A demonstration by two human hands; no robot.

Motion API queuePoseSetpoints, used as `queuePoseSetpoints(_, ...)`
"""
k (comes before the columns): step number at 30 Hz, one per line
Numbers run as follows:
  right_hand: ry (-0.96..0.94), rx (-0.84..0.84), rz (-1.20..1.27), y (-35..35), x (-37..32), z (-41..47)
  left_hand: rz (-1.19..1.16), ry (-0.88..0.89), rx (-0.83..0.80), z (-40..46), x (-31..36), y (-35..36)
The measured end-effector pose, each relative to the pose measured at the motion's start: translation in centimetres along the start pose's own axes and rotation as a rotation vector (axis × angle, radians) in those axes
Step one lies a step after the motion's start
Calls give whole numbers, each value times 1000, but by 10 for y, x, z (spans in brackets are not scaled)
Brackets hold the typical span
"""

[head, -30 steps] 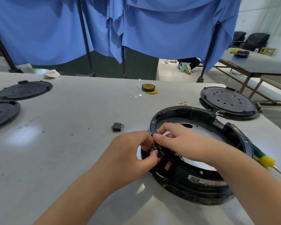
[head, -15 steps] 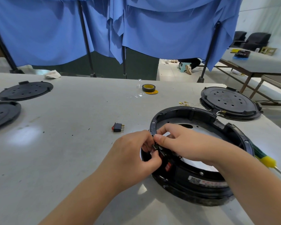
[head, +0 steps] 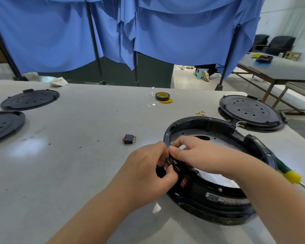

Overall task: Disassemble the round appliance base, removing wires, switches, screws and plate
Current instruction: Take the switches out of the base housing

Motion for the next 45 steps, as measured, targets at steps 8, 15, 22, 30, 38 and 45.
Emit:
queuePoseSetpoints(8, 3, -19, -3, 3, -1, -2, 2, 11, -3, -1, -1, 0)
queuePoseSetpoints(15, -21, -25, -15, 2, -2, -1, -14, 30, -14, 1, 0, -3)
queuePoseSetpoints(22, -36, -34, 28, 1, -1, 1, -34, 38, -45, -1, -3, -15)
queuePoseSetpoints(30, -33, -55, 47, 1, 0, -1, -370, -377, 142, -8, -56, -42)
queuePoseSetpoints(38, -37, -54, 30, 0, -3, -8, -61, -697, 280, -35, -120, -41)
queuePoseSetpoints(45, -26, -132, 1, -9, 0, -12, 122, -708, 141, -40, -133, -32)
Point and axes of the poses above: each hand's wrist, its own z-axis towards the middle knuckle, its own y-axis out of the palm, x = y × z, the point moved 5 cm from there along z, towards the middle knuckle, and after that the axes turned 15 degrees about y, right-handed, at the moved point
